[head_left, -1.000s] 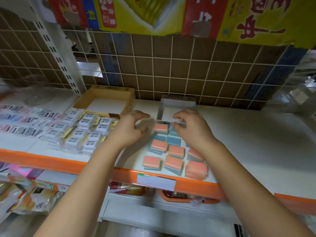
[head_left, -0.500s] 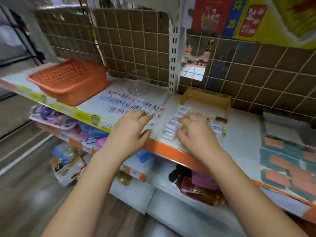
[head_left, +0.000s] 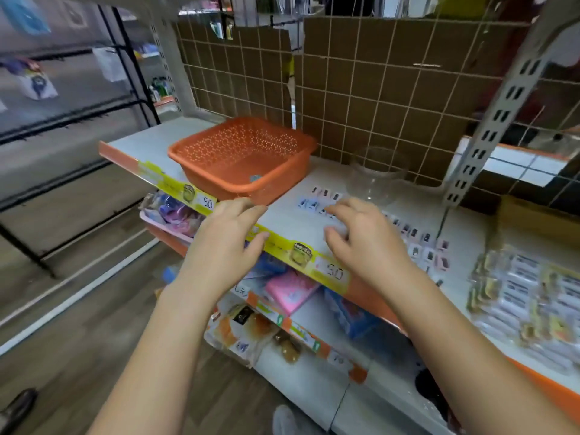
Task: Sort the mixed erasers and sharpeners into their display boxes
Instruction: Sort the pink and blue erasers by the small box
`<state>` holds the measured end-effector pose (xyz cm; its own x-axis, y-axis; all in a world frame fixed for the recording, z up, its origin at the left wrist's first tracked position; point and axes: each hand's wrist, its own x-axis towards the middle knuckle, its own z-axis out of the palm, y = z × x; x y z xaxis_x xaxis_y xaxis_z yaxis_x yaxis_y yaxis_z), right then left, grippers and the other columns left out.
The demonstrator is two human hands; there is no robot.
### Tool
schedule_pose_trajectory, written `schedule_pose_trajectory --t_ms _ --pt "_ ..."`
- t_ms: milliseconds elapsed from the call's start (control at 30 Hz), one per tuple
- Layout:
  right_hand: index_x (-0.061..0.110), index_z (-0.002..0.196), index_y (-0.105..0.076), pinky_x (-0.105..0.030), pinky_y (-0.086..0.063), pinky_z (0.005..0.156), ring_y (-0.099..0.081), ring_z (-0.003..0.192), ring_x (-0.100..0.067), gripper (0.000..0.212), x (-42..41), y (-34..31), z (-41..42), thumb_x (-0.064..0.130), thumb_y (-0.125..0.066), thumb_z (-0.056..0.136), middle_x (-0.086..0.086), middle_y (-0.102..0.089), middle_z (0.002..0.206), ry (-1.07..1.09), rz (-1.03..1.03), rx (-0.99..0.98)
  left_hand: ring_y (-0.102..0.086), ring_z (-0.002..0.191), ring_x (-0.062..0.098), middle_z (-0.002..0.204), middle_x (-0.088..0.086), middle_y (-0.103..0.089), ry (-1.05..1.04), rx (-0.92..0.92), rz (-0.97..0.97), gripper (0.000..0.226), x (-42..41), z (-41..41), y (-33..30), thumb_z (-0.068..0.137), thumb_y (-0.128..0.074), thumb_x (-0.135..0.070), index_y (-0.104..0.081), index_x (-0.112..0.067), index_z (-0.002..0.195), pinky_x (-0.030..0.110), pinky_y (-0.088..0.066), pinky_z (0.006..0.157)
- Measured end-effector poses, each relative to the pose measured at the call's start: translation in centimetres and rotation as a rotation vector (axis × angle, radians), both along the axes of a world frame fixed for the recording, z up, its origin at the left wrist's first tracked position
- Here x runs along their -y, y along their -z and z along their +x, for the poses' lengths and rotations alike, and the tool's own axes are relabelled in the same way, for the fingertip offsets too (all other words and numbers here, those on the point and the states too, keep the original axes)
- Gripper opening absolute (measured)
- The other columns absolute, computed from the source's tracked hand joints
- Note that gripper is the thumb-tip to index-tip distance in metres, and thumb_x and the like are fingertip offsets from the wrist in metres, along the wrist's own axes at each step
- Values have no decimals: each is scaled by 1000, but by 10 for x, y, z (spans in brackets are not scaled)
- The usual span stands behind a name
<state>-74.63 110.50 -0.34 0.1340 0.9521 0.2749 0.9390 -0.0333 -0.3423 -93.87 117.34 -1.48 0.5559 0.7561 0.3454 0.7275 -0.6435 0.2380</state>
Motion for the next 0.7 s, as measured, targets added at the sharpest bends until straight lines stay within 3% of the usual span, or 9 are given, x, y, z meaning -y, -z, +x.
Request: schedule_pose_trajectory --t_ms 233,367,500,600,700 --pt "5 113 -63 -40 -43 91 -51 109 -35 31 -108 -7 -24 15 -57 85 -15 -57 118 -37 54 -20 -57 100 36 108 16 -63 -43 38 13 57 -101 -39 -8 78 -38 -41 -64 -3 111 43 -45 87" --pt "10 122 -57 -39 -40 98 -50 116 -31 36 -162 -11 -30 23 -53 89 -15 -56 124 -29 -12 27 -56 102 36 110 16 -62 -10 19 -18 60 -161 -52 -12 78 -39 -45 -63 -4 114 41 -42 91" --pt "12 128 -53 -25 -28 99 -44 123 -23 38 -202 -19 -39 22 -53 91 -9 -51 132 -83 -191 79 -53 112 30 118 12 -60 66 -38 -184 45 -214 -51 -12 86 -58 -36 -58 -10 122 33 -37 94" --pt "16 124 -56 -24 -33 92 -49 116 -19 35 -226 -19 -45 21 -56 90 -4 -55 128 -85 -427 129 -53 113 21 122 5 -60 189 -210 -362 45 -249 -42 -12 86 -61 -35 -56 -15 125 24 -37 90" --pt "15 123 -58 -28 -40 93 -51 112 -20 37 -249 -20 -51 9 -54 86 -6 -57 125 -52 -652 153 -55 109 21 117 2 -61 332 -420 -500 43 -278 -26 -12 83 -64 -35 -58 -15 120 26 -43 89"
